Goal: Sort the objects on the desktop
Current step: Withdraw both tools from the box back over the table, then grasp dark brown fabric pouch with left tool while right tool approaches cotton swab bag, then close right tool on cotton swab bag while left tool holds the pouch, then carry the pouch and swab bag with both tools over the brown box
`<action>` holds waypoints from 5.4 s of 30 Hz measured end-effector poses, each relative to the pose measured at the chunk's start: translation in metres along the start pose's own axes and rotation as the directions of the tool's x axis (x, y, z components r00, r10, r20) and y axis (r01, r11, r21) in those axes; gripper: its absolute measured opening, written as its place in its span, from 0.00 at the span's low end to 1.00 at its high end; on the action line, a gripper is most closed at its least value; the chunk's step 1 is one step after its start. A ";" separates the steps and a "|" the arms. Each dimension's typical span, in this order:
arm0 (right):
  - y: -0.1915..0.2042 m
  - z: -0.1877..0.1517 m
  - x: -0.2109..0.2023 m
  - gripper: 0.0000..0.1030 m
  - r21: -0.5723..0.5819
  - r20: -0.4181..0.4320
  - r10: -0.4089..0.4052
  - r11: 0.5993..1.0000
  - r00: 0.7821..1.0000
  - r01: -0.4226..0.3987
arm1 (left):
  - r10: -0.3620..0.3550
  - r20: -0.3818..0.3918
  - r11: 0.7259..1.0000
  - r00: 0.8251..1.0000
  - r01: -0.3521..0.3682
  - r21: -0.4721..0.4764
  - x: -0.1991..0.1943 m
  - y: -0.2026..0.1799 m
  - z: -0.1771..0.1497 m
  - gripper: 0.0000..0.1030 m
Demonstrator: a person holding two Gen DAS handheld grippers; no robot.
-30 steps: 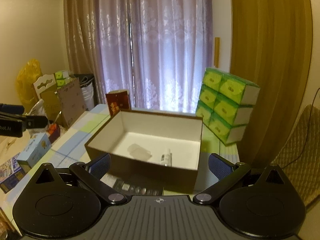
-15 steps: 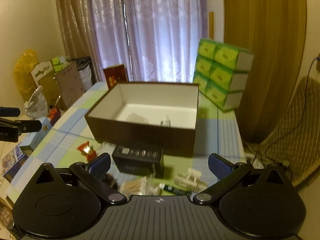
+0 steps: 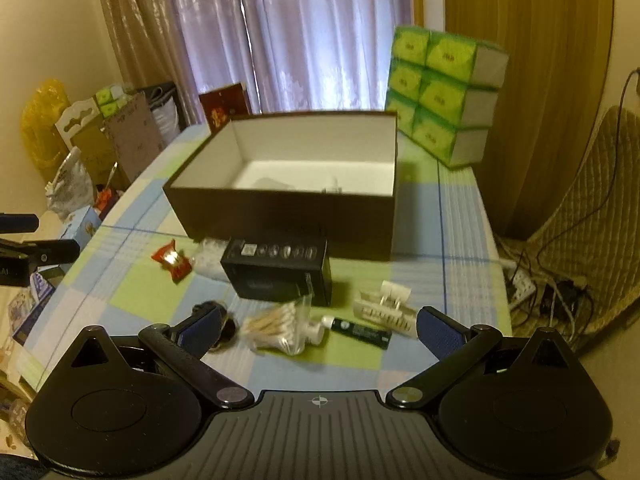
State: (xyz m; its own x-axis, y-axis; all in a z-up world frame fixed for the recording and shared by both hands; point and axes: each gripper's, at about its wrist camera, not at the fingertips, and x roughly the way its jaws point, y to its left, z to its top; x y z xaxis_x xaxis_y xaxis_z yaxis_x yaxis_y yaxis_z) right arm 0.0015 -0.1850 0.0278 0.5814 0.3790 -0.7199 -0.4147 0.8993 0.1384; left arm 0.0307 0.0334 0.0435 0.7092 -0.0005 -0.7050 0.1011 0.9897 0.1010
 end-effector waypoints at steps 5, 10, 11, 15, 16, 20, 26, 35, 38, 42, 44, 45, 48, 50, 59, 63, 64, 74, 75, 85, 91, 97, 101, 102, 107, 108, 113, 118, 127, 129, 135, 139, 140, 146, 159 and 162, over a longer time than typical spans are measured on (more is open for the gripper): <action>-0.002 -0.005 0.016 0.98 0.024 -0.035 0.000 1.000 0.999 0.001 | -0.025 -0.039 1.000 0.999 0.025 0.002 0.018 -0.006 -0.008 0.96; -0.004 -0.011 0.036 0.98 0.035 -0.067 -0.004 0.999 0.998 0.006 | -0.042 -0.082 0.999 0.996 0.043 0.011 0.041 -0.011 -0.020 0.95; -0.004 -0.012 0.040 0.98 0.034 -0.075 -0.004 0.999 0.997 0.006 | -0.048 -0.091 0.999 0.995 0.049 0.013 0.046 -0.012 -0.022 0.94; -0.003 -0.019 0.060 0.98 0.025 -0.103 -0.002 1.000 0.995 0.004 | -0.073 -0.128 0.997 0.989 0.077 0.026 0.068 -0.019 -0.032 0.91; -0.002 -0.021 0.065 0.98 0.021 -0.110 0.001 1.000 0.994 0.001 | -0.078 -0.137 0.996 0.988 0.082 0.030 0.074 -0.020 -0.034 0.91; 0.002 -0.029 0.081 0.98 0.008 -0.128 0.018 1.000 0.992 -0.017 | -0.100 -0.170 0.994 0.980 0.108 0.036 0.096 -0.025 -0.041 0.88; 0.005 -0.035 0.099 0.93 -0.002 -0.128 0.039 0.999 0.991 -0.039 | -0.133 -0.189 0.988 0.973 0.146 0.057 0.120 -0.033 -0.050 0.86; -0.003 -0.034 0.114 0.84 0.048 -0.143 0.042 0.998 0.989 -0.036 | -0.174 -0.195 0.974 0.965 0.198 0.112 0.151 -0.043 -0.052 0.84; -0.006 -0.034 0.116 0.84 0.059 -0.145 0.038 0.998 0.989 -0.030 | -0.182 -0.202 0.971 0.962 0.209 0.120 0.160 -0.046 -0.052 0.83; -0.010 -0.033 0.119 0.83 0.076 -0.144 0.043 0.997 0.989 -0.032 | -0.187 -0.200 0.966 0.962 0.217 0.139 0.172 -0.051 -0.052 0.81; -0.010 -0.033 0.121 0.83 0.076 -0.141 0.048 0.996 0.989 -0.037 | -0.186 -0.201 0.965 0.962 0.217 0.146 0.179 -0.052 -0.052 0.74; -0.010 -0.032 0.122 0.83 0.074 -0.139 0.051 0.996 0.989 -0.041 | -0.191 -0.200 0.964 0.961 0.222 0.145 0.181 -0.053 -0.052 0.70; -0.007 -0.031 0.124 0.82 0.065 -0.133 0.059 0.997 0.989 -0.051 | -0.203 -0.205 0.961 0.958 0.234 0.145 0.187 -0.052 -0.055 0.56; -0.005 -0.029 0.125 0.82 0.056 -0.131 0.066 0.997 0.989 -0.059 | -0.212 -0.212 0.959 0.954 0.245 0.145 0.188 -0.050 -0.057 0.43; 0.008 -0.023 0.136 0.80 -0.036 -0.115 0.096 0.994 0.989 -0.101 | -0.173 -0.214 0.981 0.961 0.189 0.054 0.182 -0.009 -0.063 0.31; 0.023 -0.020 0.139 0.79 -0.216 -0.096 0.145 0.963 0.985 -0.163 | -0.141 -0.225 0.989 0.964 0.145 0.000 0.180 0.015 -0.067 0.30; 0.027 -0.020 0.141 0.79 -0.277 -0.099 0.162 0.943 0.982 -0.183 | -0.144 -0.226 0.989 0.963 0.144 -0.016 0.180 0.020 -0.069 0.30; 0.056 -0.030 0.178 0.72 -0.601 -0.223 0.164 0.753 0.961 -0.268 | -0.104 -0.231 0.995 0.967 0.101 -0.026 0.173 0.032 -0.070 0.27; 0.058 -0.033 0.182 0.63 -0.623 -0.233 0.146 0.737 0.961 -0.263 | -0.102 -0.233 0.995 0.967 0.099 -0.026 0.172 0.033 -0.070 0.27; 0.072 -0.038 0.191 0.40 -0.504 -0.300 0.144 0.816 0.943 -0.285 | -0.094 -0.267 0.996 0.959 0.090 -0.028 0.171 0.034 -0.075 0.27; 0.081 -0.048 0.192 0.46 -0.471 -0.338 0.170 0.821 0.926 -0.323 | -0.107 -0.285 0.994 0.952 0.102 -0.030 0.166 0.036 -0.075 0.30; 0.086 -0.049 0.194 0.55 -0.477 -0.318 0.190 0.815 0.929 -0.330 | -0.127 -0.296 0.992 0.947 0.126 -0.022 0.158 0.037 -0.081 0.47; 0.095 -0.058 0.201 0.54 -0.513 -0.318 0.181 0.793 0.931 -0.329 | -0.129 -0.286 0.991 0.950 0.133 -0.008 0.154 0.038 -0.082 0.52; 0.095 -0.060 0.203 0.47 -0.512 -0.321 0.164 0.798 0.933 -0.317 | -0.130 -0.283 0.991 0.950 0.134 -0.006 0.153 0.039 -0.082 0.52; 0.085 -0.059 0.198 0.29 -0.428 -0.323 0.171 0.851 0.931 -0.305 | -0.154 -0.271 0.987 0.950 0.161 0.005 0.147 0.036 -0.082 0.57; 0.082 -0.058 0.197 0.28 -0.409 -0.322 0.169 0.862 0.931 -0.298 | -0.165 -0.268 0.985 0.949 0.174 0.010 0.146 0.035 -0.082 0.60; 0.066 -0.057 0.188 0.28 -0.330 -0.321 0.154 0.907 0.935 -0.263 | -0.205 -0.251 0.976 0.946 0.216 0.016 0.145 0.025 -0.079 0.66; 0.052 -0.057 0.182 0.28 -0.262 -0.309 0.128 0.941 0.942 -0.214 | -0.193 -0.255 0.979 0.947 0.203 0.013 0.159 0.014 -0.076 0.66; 0.036 -0.057 0.173 0.28 -0.197 -0.287 0.083 0.970 0.954 -0.143 | -0.155 -0.266 0.985 0.952 0.170 0.034 0.183 -0.004 -0.073 0.44; 0.036 -0.057 0.172 0.28 -0.194 -0.285 0.079 0.971 0.955 -0.138 | -0.159 -0.274 0.985 0.948 0.172 0.026 0.185 -0.004 -0.074 0.37; 0.037 -0.058 0.171 0.28 -0.197 -0.285 0.069 0.972 0.956 -0.128 | -0.164 -0.268 0.985 0.949 0.173 0.009 0.184 0.001 -0.072 0.23; 0.041 -0.059 0.171 0.28 -0.218 -0.290 0.058 0.968 0.955 -0.125 | -0.161 -0.278 0.986 0.947 0.169 0.008 0.180 0.003 -0.073 0.21; 0.041 -0.059 0.171 0.28 -0.225 -0.293 0.055 0.966 0.955 -0.125 | -0.160 -0.282 0.986 0.946 0.168 0.006 0.179 0.004 -0.074 0.21; 0.045 -0.059 0.172 0.27 -0.248 -0.322 0.045 0.960 0.946 -0.130 | -0.170 -0.292 0.984 0.941 0.177 -0.002 0.171 0.003 -0.076 0.21; 0.054 -0.048 0.150 0.24 -0.332 -0.224 0.087 0.930 0.971 -0.160 | -0.203 -0.213 0.978 0.956 0.208 -0.002 0.142 0.002 -0.052 0.21; 0.061 -0.041 0.137 0.24 -0.393 -0.111 0.101 0.909 0.989 -0.137 | -0.203 -0.183 0.978 0.962 0.206 0.001 0.137 0.004 -0.040 0.21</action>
State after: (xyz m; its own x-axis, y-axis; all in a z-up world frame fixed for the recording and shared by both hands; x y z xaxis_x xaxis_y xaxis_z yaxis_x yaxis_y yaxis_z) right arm 0.0268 -0.0871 -0.0906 0.4553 0.4418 -0.7730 -0.7319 0.6801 -0.0425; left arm 0.1004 0.0426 -0.0810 0.5343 -0.1751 -0.8269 0.2463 0.9681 -0.0458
